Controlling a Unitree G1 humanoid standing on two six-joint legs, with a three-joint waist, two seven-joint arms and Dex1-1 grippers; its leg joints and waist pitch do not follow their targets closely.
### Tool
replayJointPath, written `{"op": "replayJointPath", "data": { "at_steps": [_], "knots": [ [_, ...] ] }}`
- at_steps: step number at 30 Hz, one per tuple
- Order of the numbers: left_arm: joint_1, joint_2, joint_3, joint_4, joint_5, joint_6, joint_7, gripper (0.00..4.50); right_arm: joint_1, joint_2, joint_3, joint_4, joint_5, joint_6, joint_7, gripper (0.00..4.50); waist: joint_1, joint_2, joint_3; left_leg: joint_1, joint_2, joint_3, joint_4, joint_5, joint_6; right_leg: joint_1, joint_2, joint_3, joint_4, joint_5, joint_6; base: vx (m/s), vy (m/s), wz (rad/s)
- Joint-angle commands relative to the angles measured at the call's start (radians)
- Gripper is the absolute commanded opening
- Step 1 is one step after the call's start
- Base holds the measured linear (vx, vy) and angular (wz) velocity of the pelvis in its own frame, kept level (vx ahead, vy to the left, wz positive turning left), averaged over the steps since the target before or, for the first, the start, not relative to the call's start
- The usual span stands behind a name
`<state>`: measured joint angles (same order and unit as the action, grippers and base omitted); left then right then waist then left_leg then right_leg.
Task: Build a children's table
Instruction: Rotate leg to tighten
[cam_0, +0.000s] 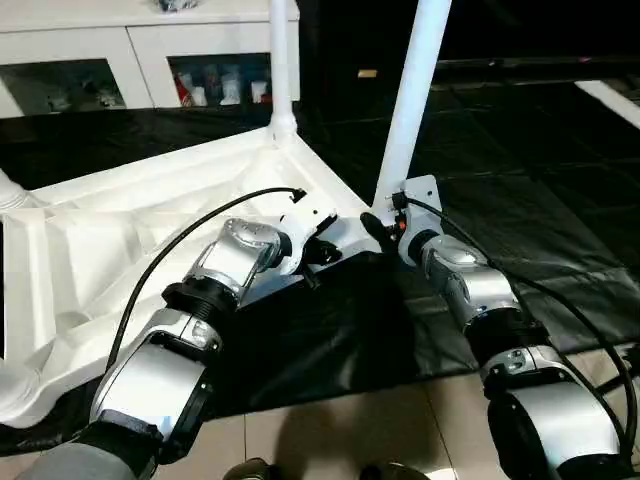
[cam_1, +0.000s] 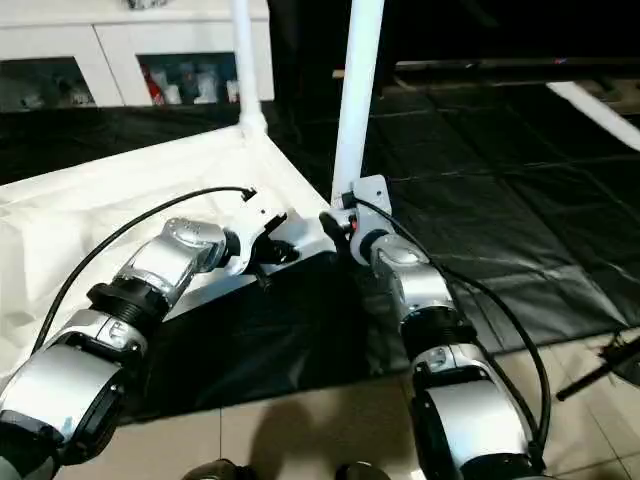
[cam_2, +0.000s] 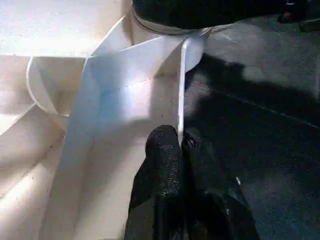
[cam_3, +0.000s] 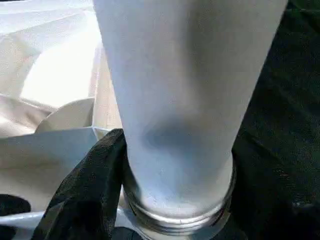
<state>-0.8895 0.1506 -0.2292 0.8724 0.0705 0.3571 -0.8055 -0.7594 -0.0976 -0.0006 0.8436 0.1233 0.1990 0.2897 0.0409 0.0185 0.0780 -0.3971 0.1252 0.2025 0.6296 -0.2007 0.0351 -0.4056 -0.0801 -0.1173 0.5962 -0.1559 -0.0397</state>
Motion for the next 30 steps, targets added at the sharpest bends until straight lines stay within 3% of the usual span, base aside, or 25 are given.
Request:
{"op": "replayJointPath", "data": {
  "at_steps": [1,4,5,7,10,14,16,19,22,30],
  "knots": [
    [-0.057,-0.008,0.036,-0.042,-0.030,-0.035,0.034,0.00,0.012,0.026,0.017,0.050,-0.002,0.021,0.006,3.37,0.007,-0.008,-0.102,0.025,0.116,-0.057,-0.068,-0.007,0.099,0.062,-0.123,0.078,-0.033,0.039,-0.283,0.054,-0.022,0.01],
    [-0.047,0.003,0.017,-0.036,-0.006,-0.074,0.025,0.00,0.005,0.006,-0.011,0.069,0.005,-0.012,0.015,3.48,0.013,-0.006,-0.103,0.022,0.119,-0.056,-0.063,0.034,0.146,0.061,-0.123,0.074,-0.029,0.075,-0.292,0.000,0.000,0.00],
    [-0.045,0.004,0.014,-0.035,0.000,-0.084,0.022,0.00,0.003,0.001,-0.013,0.077,0.002,-0.024,0.021,3.60,0.015,-0.005,-0.102,0.021,0.119,-0.056,-0.062,0.030,0.145,0.062,-0.124,0.073,-0.029,0.068,-0.288,0.000,0.000,0.00],
    [-0.035,0.016,0.001,-0.039,0.011,-0.095,0.006,0.00,0.022,-0.018,-0.004,0.045,-0.003,-0.028,0.054,3.73,0.016,-0.005,-0.099,0.023,0.121,-0.056,-0.064,0.003,0.137,0.059,-0.122,0.073,-0.034,0.027,-0.284,0.000,0.000,0.00],
    [-0.007,0.042,-0.019,-0.058,0.015,-0.126,-0.050,0.00,0.090,-0.071,0.016,-0.078,0.009,-0.027,0.171,4.05,0.022,-0.007,-0.093,0.024,0.124,-0.055,-0.070,-0.078,0.096,0.061,-0.124,0.076,-0.046,-0.070,-0.262,0.000,0.000,0.00],
    [0.023,0.076,-0.045,-0.071,0.025,-0.197,-0.105,0.00,0.168,-0.141,0.021,-0.216,0.047,-0.007,0.298,4.29,0.028,-0.007,-0.090,0.025,0.125,-0.058,-0.073,-0.120,0.078,0.063,-0.124,0.078,-0.056,-0.116,-0.242,0.000,0.000,0.00],
    [0.053,0.106,-0.064,-0.078,0.032,-0.248,-0.157,0.00,0.244,-0.214,0.028,-0.356,0.093,0.020,0.416,4.45,0.031,-0.002,-0.091,0.025,0.126,-0.059,-0.073,-0.121,0.076,0.063,-0.122,0.077,-0.054,-0.122,-0.235,0.000,0.000,0.00],
    [0.073,0.119,-0.064,-0.087,0.021,-0.260,-0.195,0.00,0.309,-0.283,0.040,-0.457,0.113,0.022,0.522,4.45,0.034,-0.004,-0.089,0.027,0.128,-0.059,-0.075,-0.138,0.071,0.060,-0.121,0.077,-0.057,-0.139,-0.227,0.000,0.000,0.00],
    [0.102,0.145,-0.081,-0.113,0.016,-0.297,-0.270,0.00,0.366,-0.361,0.058,-0.550,0.133,0.035,0.642,4.45,0.045,-0.004,-0.087,0.028,0.129,-0.060,-0.076,-0.179,0.052,0.062,-0.127,0.078,-0.069,-0.228,-0.207,0.000,0.000,0.00],
    [0.184,0.231,-0.146,-0.222,-0.006,-0.398,-0.487,0.00,0.411,-0.462,0.129,-0.650,0.145,0.051,0.824,4.45,0.057,0.000,-0.083,0.036,0.134,-0.063,-0.085,-0.243,0.005,0.052,-0.127,0.079,-0.078,-0.321,-0.192,0.000,0.000,0.00]
  ]
}}
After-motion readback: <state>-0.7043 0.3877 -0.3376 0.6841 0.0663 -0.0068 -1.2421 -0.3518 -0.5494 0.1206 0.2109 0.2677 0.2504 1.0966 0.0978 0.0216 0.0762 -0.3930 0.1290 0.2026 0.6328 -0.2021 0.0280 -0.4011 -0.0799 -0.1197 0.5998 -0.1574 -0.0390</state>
